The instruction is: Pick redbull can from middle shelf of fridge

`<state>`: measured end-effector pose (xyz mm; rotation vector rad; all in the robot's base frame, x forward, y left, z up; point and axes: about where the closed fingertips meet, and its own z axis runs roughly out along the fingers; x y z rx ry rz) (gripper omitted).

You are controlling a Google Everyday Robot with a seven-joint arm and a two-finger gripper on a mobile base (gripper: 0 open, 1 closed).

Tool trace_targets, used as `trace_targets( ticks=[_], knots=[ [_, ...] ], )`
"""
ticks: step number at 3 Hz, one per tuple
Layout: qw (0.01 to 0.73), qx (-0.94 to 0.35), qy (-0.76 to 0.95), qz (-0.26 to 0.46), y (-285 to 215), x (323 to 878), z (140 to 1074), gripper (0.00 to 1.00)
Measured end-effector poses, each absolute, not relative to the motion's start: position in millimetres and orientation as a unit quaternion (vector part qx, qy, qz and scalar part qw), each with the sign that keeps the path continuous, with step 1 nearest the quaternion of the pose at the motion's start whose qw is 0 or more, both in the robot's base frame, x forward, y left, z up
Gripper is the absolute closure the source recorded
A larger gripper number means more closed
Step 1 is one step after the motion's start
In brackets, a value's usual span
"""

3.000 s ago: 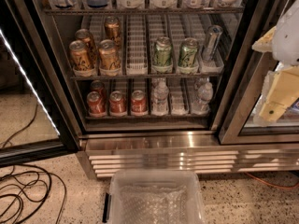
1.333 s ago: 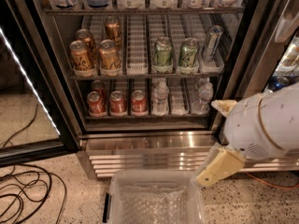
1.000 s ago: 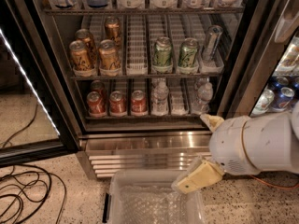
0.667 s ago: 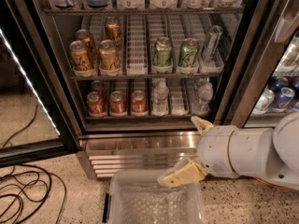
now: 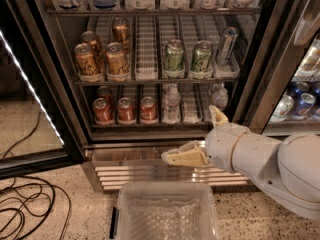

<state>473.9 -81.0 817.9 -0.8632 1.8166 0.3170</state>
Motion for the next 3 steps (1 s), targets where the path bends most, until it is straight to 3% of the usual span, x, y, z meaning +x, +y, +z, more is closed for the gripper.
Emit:
trace_targets(
  ticks=[3],
  knots=[
    [0.591,-0.250,0.766,0.039,-128.9,533.1,828.5,0.00]
  ],
)
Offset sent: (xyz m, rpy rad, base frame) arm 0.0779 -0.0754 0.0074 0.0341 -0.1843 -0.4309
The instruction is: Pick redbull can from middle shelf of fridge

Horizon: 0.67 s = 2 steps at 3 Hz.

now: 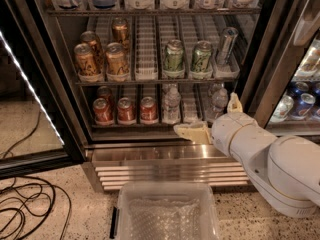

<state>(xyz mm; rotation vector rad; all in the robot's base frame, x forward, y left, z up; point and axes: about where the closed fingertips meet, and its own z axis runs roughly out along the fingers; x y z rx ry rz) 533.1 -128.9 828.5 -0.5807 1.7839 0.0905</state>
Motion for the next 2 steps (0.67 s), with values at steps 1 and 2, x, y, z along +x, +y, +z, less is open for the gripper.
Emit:
trace_targets(
  ticks=[1,2],
  knots=[
    [0.610,-0.239,0.755,0.016,-146.2,537.9,827.9,0.00],
    [0.652,-0.218,0.726,-0.015,-155.3,552.1,834.8,0.00]
  ],
)
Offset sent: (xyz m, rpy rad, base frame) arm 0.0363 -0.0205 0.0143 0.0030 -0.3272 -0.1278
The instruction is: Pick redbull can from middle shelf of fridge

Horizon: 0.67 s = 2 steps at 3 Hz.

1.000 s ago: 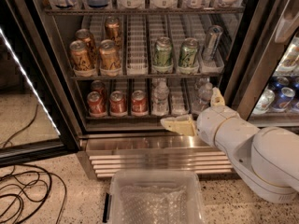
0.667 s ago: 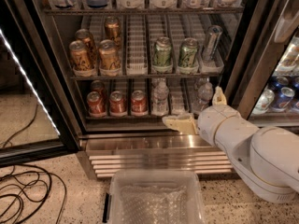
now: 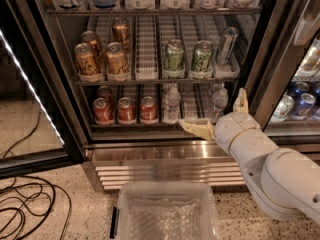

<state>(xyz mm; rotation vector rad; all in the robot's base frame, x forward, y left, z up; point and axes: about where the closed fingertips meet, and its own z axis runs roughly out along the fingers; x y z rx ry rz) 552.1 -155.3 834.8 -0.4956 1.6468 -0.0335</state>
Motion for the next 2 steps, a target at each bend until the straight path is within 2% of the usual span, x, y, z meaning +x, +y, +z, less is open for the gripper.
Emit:
trace_targets(
  ticks=[2],
  knots=[
    [0.711,-0.183,0.677,-0.046,-143.6,570.1,843.7,0.00]
  ],
)
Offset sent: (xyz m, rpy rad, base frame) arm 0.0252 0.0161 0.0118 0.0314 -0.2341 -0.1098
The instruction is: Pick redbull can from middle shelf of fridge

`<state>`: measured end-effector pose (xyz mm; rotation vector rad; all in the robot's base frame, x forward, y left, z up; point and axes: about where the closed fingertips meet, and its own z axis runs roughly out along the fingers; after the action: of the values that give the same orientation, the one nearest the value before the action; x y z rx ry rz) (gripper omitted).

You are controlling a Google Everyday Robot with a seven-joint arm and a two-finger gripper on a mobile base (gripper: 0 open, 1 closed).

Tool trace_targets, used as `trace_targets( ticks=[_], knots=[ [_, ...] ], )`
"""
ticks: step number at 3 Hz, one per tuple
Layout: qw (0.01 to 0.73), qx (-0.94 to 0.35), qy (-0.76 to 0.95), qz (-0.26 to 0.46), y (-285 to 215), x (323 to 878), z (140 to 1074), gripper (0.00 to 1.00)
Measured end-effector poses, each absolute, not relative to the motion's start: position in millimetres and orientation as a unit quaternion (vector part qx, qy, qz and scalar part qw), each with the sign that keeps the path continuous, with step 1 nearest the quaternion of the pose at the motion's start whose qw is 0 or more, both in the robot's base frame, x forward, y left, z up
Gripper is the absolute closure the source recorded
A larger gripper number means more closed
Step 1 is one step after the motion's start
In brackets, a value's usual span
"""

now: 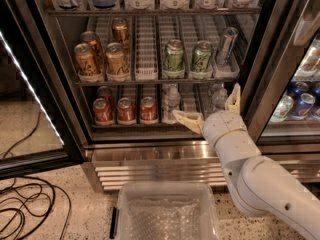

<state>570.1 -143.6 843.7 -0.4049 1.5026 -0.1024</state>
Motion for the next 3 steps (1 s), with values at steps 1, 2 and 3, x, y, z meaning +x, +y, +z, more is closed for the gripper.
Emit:
trace_targets(
  ticks=[1,2,3],
  knots=[
    [0.726,-0.155,0.667,-0.060,-145.6,578.2,848.0,0.17],
    [0.736,-0.109,0.663,-0.082,-159.9,591.2,854.9,0.39],
    [0.745,-0.069,0.655,-0.107,-179.5,603.2,864.0,0.46]
  ],
)
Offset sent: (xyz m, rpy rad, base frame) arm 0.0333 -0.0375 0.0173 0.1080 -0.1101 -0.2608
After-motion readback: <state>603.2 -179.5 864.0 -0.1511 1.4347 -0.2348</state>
